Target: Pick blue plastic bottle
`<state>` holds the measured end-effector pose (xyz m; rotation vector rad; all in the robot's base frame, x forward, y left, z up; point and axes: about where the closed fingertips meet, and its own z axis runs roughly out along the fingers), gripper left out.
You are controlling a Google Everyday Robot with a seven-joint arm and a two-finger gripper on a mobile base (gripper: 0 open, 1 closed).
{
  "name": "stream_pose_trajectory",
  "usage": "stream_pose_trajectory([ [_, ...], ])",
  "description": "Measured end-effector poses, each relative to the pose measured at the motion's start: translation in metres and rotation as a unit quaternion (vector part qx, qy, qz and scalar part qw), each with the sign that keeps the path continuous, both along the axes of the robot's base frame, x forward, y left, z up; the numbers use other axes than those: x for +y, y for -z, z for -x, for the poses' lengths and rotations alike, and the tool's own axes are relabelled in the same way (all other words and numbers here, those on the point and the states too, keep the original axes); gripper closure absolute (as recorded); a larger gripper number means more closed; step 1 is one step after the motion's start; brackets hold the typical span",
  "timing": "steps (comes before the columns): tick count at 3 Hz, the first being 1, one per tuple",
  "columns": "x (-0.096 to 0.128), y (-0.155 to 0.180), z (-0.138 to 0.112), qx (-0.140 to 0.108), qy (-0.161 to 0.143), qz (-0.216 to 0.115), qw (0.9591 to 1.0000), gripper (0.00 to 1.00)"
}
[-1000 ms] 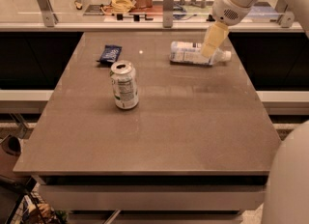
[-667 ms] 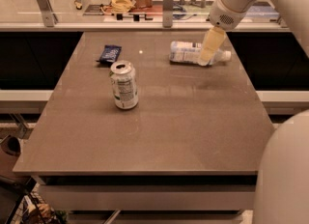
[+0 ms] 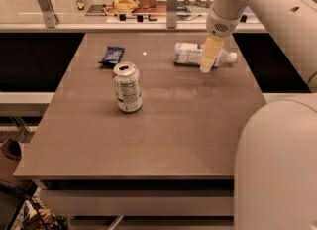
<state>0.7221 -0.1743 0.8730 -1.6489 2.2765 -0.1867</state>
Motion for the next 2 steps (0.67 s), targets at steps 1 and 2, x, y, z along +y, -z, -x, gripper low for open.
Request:
stream_pose_trajectory([
  [1,0.0101,0.0147,-0.0142,0.013,-0.010,0.003,0.9999,0.00],
  [2,0.0103,0.0167,-0.0157,0.013,-0.010,0.002,0.9999,0.17],
])
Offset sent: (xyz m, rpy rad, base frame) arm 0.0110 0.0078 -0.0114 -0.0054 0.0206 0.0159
